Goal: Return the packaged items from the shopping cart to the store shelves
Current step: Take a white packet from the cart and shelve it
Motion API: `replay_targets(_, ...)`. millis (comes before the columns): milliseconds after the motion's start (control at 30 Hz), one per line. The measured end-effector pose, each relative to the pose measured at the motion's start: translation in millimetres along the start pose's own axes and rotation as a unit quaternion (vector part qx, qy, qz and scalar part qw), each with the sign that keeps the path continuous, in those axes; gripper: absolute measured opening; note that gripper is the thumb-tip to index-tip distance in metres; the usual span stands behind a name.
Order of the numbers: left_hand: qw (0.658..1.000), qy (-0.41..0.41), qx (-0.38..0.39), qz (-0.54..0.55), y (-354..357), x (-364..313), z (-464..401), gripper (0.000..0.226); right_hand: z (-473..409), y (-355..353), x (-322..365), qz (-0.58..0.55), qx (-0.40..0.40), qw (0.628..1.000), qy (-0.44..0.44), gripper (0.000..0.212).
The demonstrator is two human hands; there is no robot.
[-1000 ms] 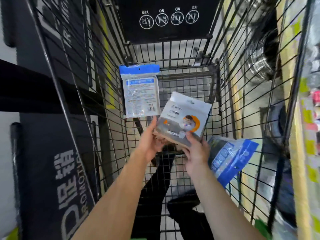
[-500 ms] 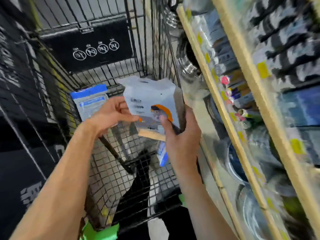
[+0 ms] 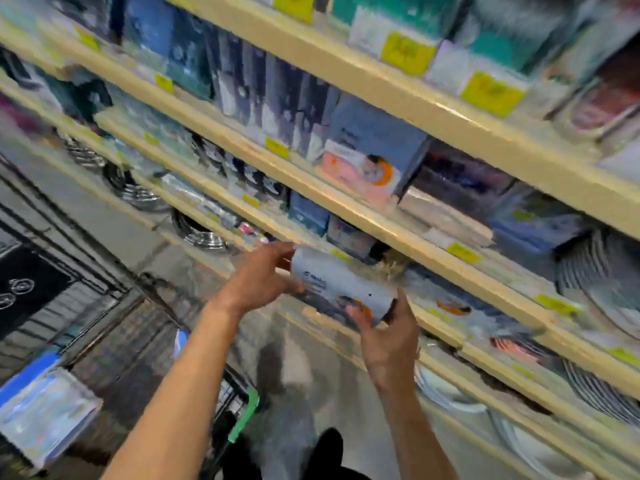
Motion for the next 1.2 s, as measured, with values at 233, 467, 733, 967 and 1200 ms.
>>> replay_targets(233,0.995,0.088,0.042,-0.019,92.2,-93.9,-49.9,0.040,-29.7,-119.6,-24.8,0.005,-0.099,0.995,0.018,0.037)
replay_targets(467,0.813,0.321,-0.096,-0.476,124.4,-170.9,-96.1,0.041,-36.6,-154.6,-44.2,-0.087,-0.176,0.980,0.040,0.036)
replay_targets(733,0.754,0.287,-0.053,-0.589,140.9,-196.8,-109.6,0.018,-47.3,-157.2,-47.7,-0.128,-0.222,0.965,0.058,0.032)
replay_targets(967,0.825,0.250,-0.120,-0.492,129.3,-203.0,-116.6,0.026,-60.6,-146.5,-38.0,-0.143,-0.192,0.970,0.030,0.032)
replay_targets(1200,0.851,0.060,-0.004,-0.522,127.9,-201.5,-143.4,0.024,-95.9,-146.4,-5.2,-0.080,-0.148,0.986,-0.012,0.037)
Point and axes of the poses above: each hand's wrist, its own z-axis away from the middle knuckle, its own y-axis out of the palm, x = y × z, the point moved 2 cm from there along -z, towards the middle knuckle, and after that the axes turned 3 degrees about z, right-handed, at the moved point
